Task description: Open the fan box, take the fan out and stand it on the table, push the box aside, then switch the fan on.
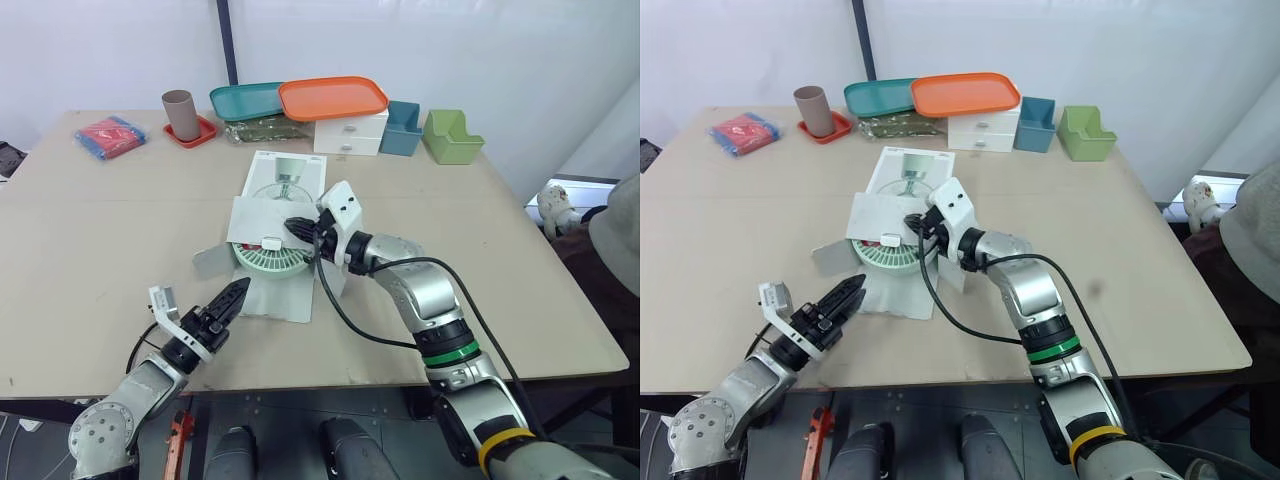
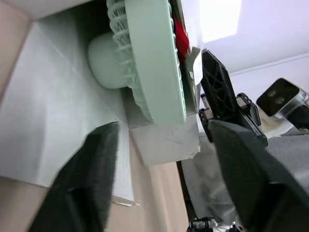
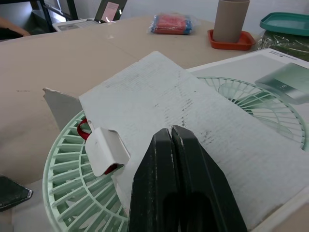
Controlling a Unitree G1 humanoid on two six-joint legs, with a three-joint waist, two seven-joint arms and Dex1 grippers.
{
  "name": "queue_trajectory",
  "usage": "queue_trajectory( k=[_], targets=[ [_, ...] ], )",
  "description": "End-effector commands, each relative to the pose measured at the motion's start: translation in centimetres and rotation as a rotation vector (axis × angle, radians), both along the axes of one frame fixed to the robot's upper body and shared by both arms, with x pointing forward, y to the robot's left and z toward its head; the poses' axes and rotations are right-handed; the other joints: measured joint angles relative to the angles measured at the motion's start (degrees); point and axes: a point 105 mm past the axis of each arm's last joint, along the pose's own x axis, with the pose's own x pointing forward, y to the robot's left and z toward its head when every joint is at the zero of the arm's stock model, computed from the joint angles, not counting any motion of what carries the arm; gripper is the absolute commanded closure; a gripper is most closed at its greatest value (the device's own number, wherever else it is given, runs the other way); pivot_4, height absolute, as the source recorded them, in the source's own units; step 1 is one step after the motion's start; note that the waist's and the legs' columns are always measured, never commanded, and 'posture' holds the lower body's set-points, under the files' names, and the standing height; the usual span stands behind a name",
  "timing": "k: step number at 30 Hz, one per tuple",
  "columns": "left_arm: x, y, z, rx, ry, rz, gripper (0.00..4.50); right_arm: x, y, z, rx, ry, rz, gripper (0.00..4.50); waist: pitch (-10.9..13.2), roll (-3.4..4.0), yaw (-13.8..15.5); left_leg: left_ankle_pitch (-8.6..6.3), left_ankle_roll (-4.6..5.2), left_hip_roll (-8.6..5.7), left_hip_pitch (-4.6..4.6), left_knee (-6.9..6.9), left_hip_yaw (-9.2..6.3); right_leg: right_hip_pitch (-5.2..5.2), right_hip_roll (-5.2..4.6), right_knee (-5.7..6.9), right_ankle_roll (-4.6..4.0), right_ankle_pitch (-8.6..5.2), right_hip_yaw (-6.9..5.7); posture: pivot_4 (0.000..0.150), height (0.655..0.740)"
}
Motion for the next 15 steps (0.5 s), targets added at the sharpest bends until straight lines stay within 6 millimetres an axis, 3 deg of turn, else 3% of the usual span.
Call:
queue_trajectory(
  k=[1,13,15],
  targets=[
    [1.0,-0.4,-0.2,-0.011,0.009,0.001,0.16,-0.5,0.3,1.8,0.015,-0.072,0.021,4.5,0.0,0.0,0.04,0.0,0.0,0.0,0.0,-0.01,0.0,0.0,0.01,0.0,0.0,0.0,0.0,0.15,0.74],
    [3.0,-1.9,0.3,-0.085,-0.022,-0.014,0.16,-0.4,0.0,1.7,-0.001,-0.078,0.012,4.5,0.0,0.0,0.71,0.0,0.0,-0.01,-0.01,0.01,0.0,0.01,0.0,0.0,0.13,0.08,-0.01,0.15,0.74],
    [3.3,-2.1,0.3,-0.09,-0.02,-0.014,0.69,-0.5,0.0,1.7,-0.003,-0.079,0.013,4.5,0.0,0.0,0.77,0.0,0.0,-0.01,-0.01,0.0,-0.01,0.01,0.0,0.0,0.13,0.08,-0.01,0.15,0.74]
  ],
)
